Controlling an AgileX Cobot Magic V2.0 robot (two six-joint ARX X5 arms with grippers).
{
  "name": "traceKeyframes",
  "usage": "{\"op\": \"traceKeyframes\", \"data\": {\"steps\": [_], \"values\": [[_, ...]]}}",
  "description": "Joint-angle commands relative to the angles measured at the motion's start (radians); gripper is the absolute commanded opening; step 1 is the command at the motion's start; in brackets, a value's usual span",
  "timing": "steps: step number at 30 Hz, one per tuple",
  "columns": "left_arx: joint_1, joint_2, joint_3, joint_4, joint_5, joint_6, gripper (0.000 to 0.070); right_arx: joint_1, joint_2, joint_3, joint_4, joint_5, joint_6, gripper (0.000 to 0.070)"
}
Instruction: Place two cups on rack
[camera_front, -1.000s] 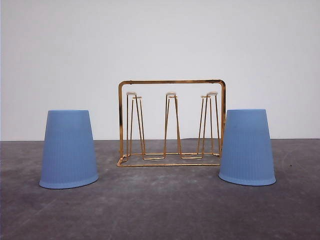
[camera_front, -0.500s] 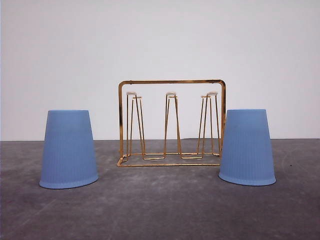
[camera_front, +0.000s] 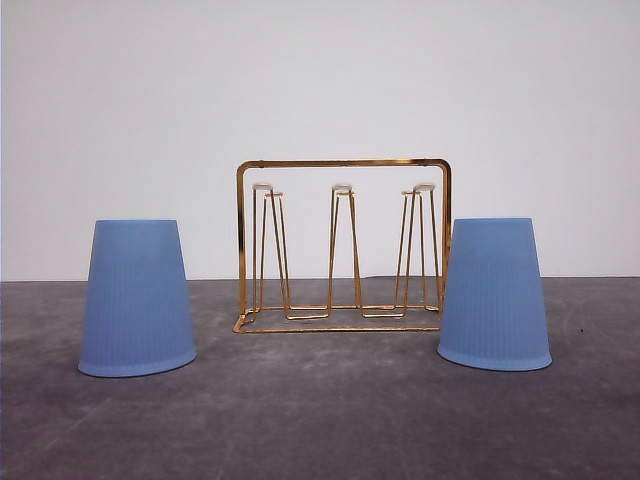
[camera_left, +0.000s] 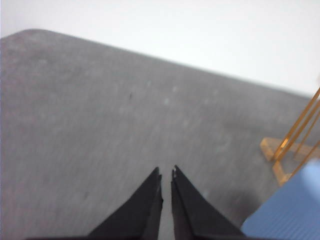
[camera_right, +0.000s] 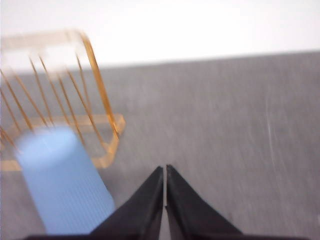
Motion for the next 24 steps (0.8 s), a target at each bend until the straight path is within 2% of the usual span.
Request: {"op": "traceKeyframes", "data": {"steps": [1,4,6,11,13,16,19,24], "values": [[0.002,0.054,0.109,-0.006,0.003,-0.057,0.0014,0.008,0.061,0.081,0.005,-0.01,0.047,0.0006],[0.001,0.198,0.286,-0.076,0.023,-0.033,0.0015,0.015,0.193,0.21,-0.029,-0.016,0.018,0.0006],[0.001,0.31,0.415,-0.144,0.056,0.019,0.0015,0.019,0.296,0.307,-0.073,-0.024,-0.005,0.0006],[0.0,0.57,0.699,-0.356,0.131,0.158,0.0017,0.033,0.543,0.549,-0.217,-0.13,-0.058,0.0006],[0.0,0.651,0.769,-0.412,0.134,0.179,0.002,0.045,0.622,0.624,-0.27,-0.152,-0.096,0.0006],[-0.001,0.757,0.834,-0.467,0.151,0.186,0.0026,0.066,0.738,0.726,-0.375,-0.151,-0.14,0.0006],[-0.009,0.837,0.847,-0.493,0.151,0.198,0.0026,0.074,0.831,0.785,-0.45,-0.112,-0.161,0.0006],[-0.013,0.933,0.847,-0.512,0.151,0.222,0.0026,0.074,0.916,0.798,-0.452,-0.078,-0.169,0.0006]]}}
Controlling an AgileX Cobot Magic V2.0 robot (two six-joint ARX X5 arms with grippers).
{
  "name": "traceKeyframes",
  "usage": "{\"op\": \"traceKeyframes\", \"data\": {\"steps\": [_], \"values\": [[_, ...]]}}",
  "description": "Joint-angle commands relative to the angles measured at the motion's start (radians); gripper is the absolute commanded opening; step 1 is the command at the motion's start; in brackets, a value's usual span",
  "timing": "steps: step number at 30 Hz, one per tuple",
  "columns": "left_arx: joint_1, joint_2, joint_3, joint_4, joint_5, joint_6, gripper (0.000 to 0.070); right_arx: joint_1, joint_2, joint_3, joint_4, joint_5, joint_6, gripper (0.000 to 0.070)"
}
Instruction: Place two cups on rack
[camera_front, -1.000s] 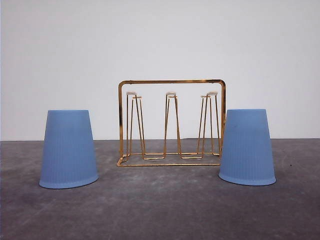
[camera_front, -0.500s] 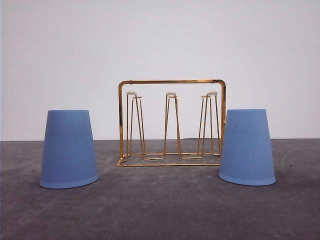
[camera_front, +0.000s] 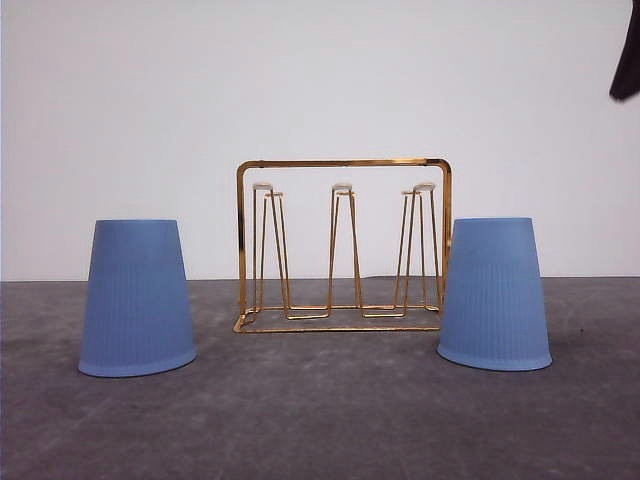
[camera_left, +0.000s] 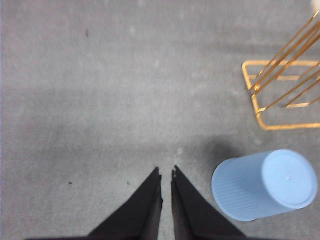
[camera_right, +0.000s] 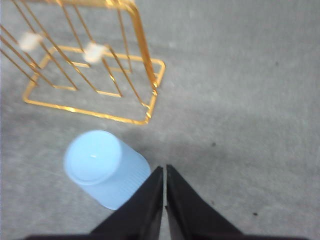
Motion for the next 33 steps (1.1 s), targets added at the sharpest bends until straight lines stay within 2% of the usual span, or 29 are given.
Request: {"op": "traceKeyframes", "data": {"steps": [1,5,7,8,9,11,12,13,15,20,25,33], "values": [[-0.002,0.02,0.016,0.006,0.005,0.032,0.0026,0.002,0.014,0.015,0.005,0.003,-0.019,0.0006],[-0.002,0.041,0.016,0.004,0.005,0.037,0.0028,0.002,0.024,0.015,-0.013,0.003,-0.032,0.0008],[-0.002,0.041,0.016,0.005,0.005,0.037,0.0038,0.002,0.023,0.015,-0.016,0.003,-0.033,0.004],[-0.002,0.041,0.016,0.006,0.005,0.037,0.0077,0.002,0.023,0.015,-0.019,-0.001,-0.033,0.0102],[-0.002,0.041,0.016,0.006,0.005,0.037,0.014,0.002,0.023,0.015,-0.025,-0.006,-0.033,0.0199],[-0.002,0.041,0.016,0.005,0.005,0.037,0.0335,0.002,0.023,0.015,-0.041,-0.011,-0.033,0.0463],[-0.002,0.041,0.016,0.005,0.005,0.036,0.0425,0.002,0.023,0.015,-0.048,-0.01,-0.033,0.0562],[-0.002,0.041,0.016,0.005,0.005,0.035,0.0492,0.002,0.023,0.015,-0.052,-0.01,-0.033,0.0623],[-0.004,0.041,0.016,0.005,0.006,0.031,0.0524,0.002,0.023,0.015,-0.058,-0.01,-0.033,0.0647],[-0.01,0.042,0.016,0.006,0.009,0.001,0.0515,0.002,0.023,0.015,-0.059,-0.01,-0.033,0.0647],[-0.041,0.043,0.016,0.02,0.053,-0.031,0.0515,0.002,0.023,0.015,-0.059,-0.011,-0.033,0.0647],[-0.189,0.098,0.016,0.08,0.055,-0.075,0.0516,0.002,0.023,0.015,-0.059,-0.011,-0.033,0.0647]]}}
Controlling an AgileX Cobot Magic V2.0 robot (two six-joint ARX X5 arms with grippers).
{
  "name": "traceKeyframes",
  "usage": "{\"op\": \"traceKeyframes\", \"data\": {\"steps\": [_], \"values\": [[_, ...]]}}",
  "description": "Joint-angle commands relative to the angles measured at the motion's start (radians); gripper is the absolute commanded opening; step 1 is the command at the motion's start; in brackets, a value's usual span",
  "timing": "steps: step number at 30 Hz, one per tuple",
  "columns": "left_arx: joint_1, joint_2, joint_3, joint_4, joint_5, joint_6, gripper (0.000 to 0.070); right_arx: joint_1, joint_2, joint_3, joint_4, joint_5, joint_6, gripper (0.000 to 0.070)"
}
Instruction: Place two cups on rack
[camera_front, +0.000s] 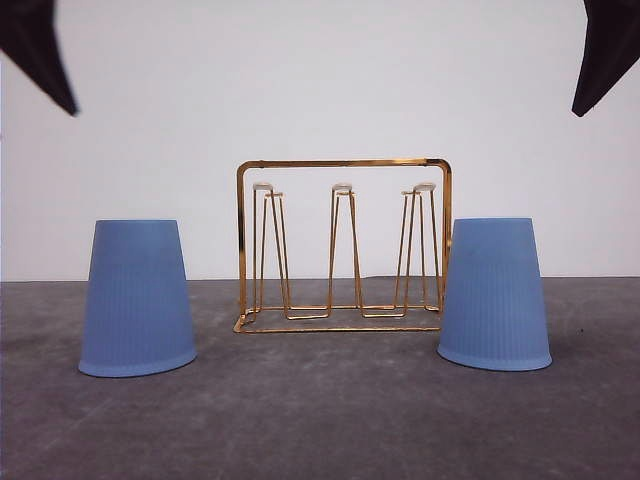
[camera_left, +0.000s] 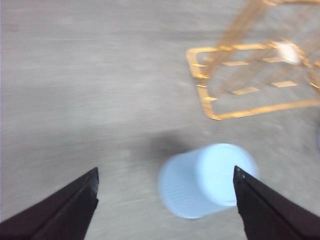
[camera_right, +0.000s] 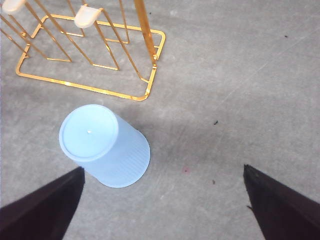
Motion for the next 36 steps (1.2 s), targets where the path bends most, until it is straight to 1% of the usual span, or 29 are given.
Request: {"op": "traceKeyframes", "data": {"steps": [1,6,11,13,17,18,19,25,26,27,28,29,30,31,33,36], "values": [[-0.035,0.031,0.016,0.013,0.006,-0.016,0.0516,0.002,0.008,0.015,0.004,-0.002,-0.005,0.0647],[-0.146,0.119,0.016,0.075,0.001,-0.017,0.0515,0.002,0.008,0.015,0.004,-0.002,-0.005,0.0647],[-0.222,0.215,0.016,0.123,-0.034,-0.016,0.0515,0.002,0.008,0.015,0.003,-0.002,-0.006,0.0647],[-0.24,0.252,0.016,0.13,-0.043,-0.016,0.0515,0.002,0.008,0.015,0.003,-0.002,-0.006,0.0647],[-0.264,0.32,0.016,0.13,-0.172,-0.011,0.0515,0.002,0.008,0.015,0.003,-0.002,-0.006,0.0647],[-0.268,0.333,0.016,0.13,-0.193,-0.011,0.0515,0.002,0.008,0.015,0.003,-0.002,-0.006,0.0647],[-0.271,0.344,0.016,0.129,-0.204,-0.011,0.0515,0.002,0.008,0.015,0.003,-0.002,-0.006,0.0647],[-0.275,0.375,0.016,0.129,-0.204,-0.01,0.0513,0.002,0.008,0.015,0.003,-0.001,-0.006,0.0647],[-0.275,0.375,0.016,0.129,-0.204,-0.01,0.0503,0.002,0.008,0.015,0.003,-0.001,-0.006,0.0647],[-0.276,0.375,0.016,0.129,-0.204,-0.01,0.0479,0.002,0.008,0.015,0.003,-0.001,-0.006,0.0647],[-0.277,0.375,0.016,0.129,-0.204,-0.01,0.0437,0.002,0.008,0.015,0.003,-0.001,-0.006,0.0647],[-0.277,0.375,0.016,0.128,-0.203,-0.011,0.0369,0.002,0.008,0.015,0.003,-0.001,-0.006,0.0647],[-0.278,0.375,0.016,0.126,-0.202,-0.012,0.0317,0.002,0.008,0.015,0.003,-0.002,-0.006,0.0647],[-0.278,0.375,0.016,0.123,-0.202,-0.012,0.0285,0.002,0.008,0.015,0.003,-0.002,-0.006,0.0647],[-0.279,0.374,0.019,0.113,-0.192,-0.012,0.0269,0.002,0.008,0.015,0.003,-0.001,-0.006,0.0647],[-0.281,0.373,0.05,0.076,-0.179,-0.009,0.0269,0.002,0.008,0.015,0.003,-0.001,-0.006,0.0647]]}}
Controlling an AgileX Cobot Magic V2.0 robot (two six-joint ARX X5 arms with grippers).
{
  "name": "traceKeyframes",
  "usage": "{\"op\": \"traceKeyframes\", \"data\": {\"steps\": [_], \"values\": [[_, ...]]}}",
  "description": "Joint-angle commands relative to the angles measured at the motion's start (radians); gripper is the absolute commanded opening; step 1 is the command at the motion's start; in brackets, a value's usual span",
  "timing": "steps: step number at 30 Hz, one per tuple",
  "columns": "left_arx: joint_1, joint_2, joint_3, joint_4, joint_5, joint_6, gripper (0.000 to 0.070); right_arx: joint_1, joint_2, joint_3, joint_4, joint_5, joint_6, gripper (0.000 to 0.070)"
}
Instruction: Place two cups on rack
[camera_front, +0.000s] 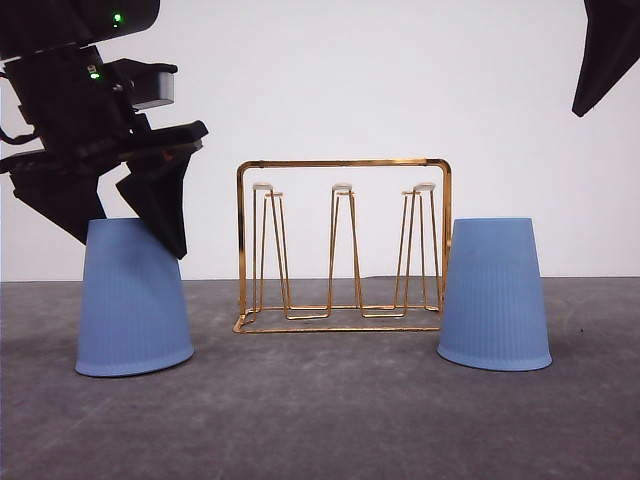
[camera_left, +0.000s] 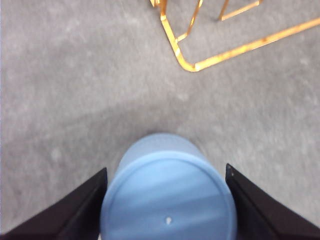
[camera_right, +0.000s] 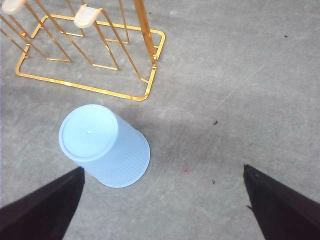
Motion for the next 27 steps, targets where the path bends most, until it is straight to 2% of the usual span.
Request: {"op": "traceKeyframes", "data": {"steps": [1,6,13,19,27], "values": [[-0.011,0.013,0.047,-0.035,0.011,0.006,0.0269,0.002,0.008,0.015,0.003,-0.001,-0.005,0.0647],[-0.021,0.013,0.229,-0.121,0.011,0.029,0.027,0.002,0.008,0.015,0.003,-0.001,-0.005,0.0647],[-0.047,0.014,0.467,-0.148,0.012,0.053,0.0273,0.002,0.008,0.015,0.003,-0.001,-0.005,0.0647],[-0.061,0.029,0.5,-0.097,0.01,0.079,0.028,0.002,0.008,0.015,0.003,-0.001,-0.005,0.0647],[-0.062,0.187,0.5,-0.004,-0.001,0.095,0.028,0.002,0.008,0.015,0.001,-0.001,-0.006,0.0647]]}}
